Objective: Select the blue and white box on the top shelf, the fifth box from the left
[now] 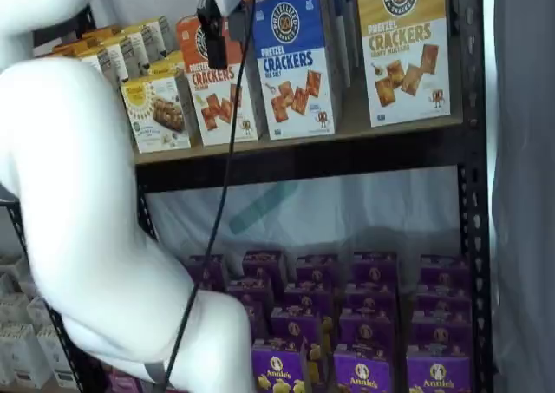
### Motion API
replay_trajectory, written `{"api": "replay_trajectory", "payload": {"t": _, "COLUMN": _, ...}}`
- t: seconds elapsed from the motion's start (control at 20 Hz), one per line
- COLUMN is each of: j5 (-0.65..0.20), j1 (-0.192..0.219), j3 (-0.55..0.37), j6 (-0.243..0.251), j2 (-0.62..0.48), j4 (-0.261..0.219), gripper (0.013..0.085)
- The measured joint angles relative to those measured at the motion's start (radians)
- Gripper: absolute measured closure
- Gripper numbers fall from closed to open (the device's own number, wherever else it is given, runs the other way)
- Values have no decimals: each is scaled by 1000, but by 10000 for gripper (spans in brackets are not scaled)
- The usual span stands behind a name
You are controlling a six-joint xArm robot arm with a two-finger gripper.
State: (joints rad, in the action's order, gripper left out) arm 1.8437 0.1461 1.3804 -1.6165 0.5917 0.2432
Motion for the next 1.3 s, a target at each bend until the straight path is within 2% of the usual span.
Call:
{"api": "replay_trajectory", "payload": {"t": 0.3, "j5": -90, "j1": 77, "j3": -29, "j6": -15, "j2": 32, "j4": 143, "gripper": 130}}
{"api": "replay_trajectory", "payload": {"t": 0.55, "j5": -188, "j1": 116, "j3": -40, "j6": -28, "j2": 43, "j4": 208, "gripper": 130}}
{"api": "replay_trajectory", "payload": {"t": 0.7, "j5": -223, "j1": 132, "j3": -26, "j6": -42, "j2": 24, "j4": 220, "gripper": 130}}
{"api": "replay_trajectory", "payload": {"t": 1.1, "j5": -184, "j1": 177, "j3": 99, "j6": -78, "j2": -112, "j4": 244, "gripper": 130}}
{"api": "replay_trajectory", "payload": {"t": 1.3, "j5": -184, "j1": 178, "j3": 152, "j6": -87, "j2": -172, "j4": 236, "gripper": 130}}
